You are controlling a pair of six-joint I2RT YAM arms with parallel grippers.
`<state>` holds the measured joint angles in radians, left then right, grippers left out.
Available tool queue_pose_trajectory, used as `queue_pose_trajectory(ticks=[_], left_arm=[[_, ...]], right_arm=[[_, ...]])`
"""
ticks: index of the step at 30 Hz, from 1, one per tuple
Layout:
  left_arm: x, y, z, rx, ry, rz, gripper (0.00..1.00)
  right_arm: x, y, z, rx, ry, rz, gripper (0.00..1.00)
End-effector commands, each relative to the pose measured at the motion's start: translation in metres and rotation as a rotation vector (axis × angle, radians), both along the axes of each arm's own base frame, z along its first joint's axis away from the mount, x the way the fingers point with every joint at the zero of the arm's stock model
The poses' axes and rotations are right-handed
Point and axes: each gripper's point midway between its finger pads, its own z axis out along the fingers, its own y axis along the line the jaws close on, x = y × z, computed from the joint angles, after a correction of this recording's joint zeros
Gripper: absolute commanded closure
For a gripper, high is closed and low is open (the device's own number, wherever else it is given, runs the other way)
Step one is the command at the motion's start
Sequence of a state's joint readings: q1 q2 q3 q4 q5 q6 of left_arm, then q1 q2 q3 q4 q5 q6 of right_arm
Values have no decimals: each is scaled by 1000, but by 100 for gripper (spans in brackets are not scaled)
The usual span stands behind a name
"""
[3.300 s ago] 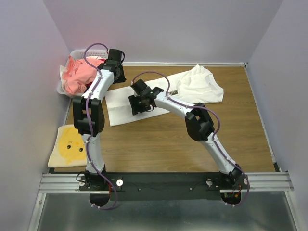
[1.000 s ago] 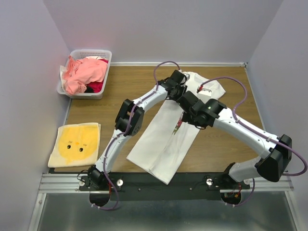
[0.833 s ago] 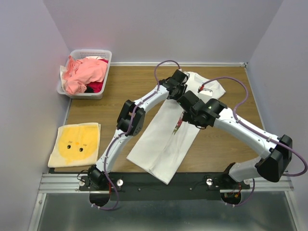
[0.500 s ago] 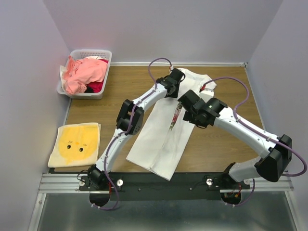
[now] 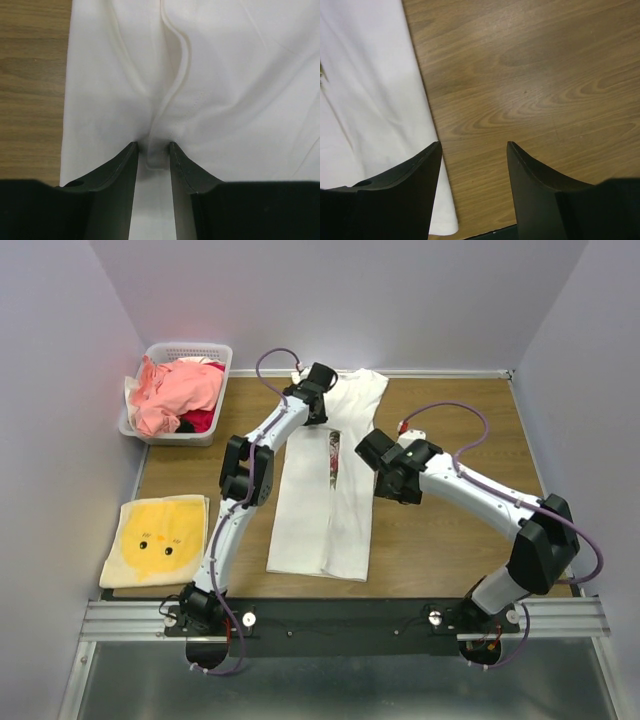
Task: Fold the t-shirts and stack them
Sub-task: Fold the tshirt
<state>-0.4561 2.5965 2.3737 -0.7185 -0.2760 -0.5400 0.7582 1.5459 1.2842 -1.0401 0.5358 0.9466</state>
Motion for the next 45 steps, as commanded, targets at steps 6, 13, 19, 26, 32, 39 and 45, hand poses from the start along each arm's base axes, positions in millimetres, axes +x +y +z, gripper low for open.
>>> queue_pose_trajectory(ticks=[6, 13, 19, 26, 32, 39, 45], left_arm=[[-5, -17, 69, -119, -77, -145, 60], [10, -6, 133, -166, -206, -116, 60], [26, -16, 107, -194, -210, -121, 60], [42, -27, 75, -211, -223, -144, 59], [54, -23, 74, -200, -263, -118, 59], [61, -21, 69, -202, -277, -113, 59], [63, -15, 69, -193, -279, -106, 59]], right_arm=[[9, 33, -32, 15, 113, 176, 36], [11, 72, -54, 107, 190, 360, 37], [2, 89, -84, 145, 269, 470, 37], [-11, 96, -100, 169, 330, 570, 37], [-39, 96, -120, 179, 434, 642, 38], [-67, 82, -139, 167, 534, 639, 39], [-93, 50, -148, 88, 643, 579, 39]])
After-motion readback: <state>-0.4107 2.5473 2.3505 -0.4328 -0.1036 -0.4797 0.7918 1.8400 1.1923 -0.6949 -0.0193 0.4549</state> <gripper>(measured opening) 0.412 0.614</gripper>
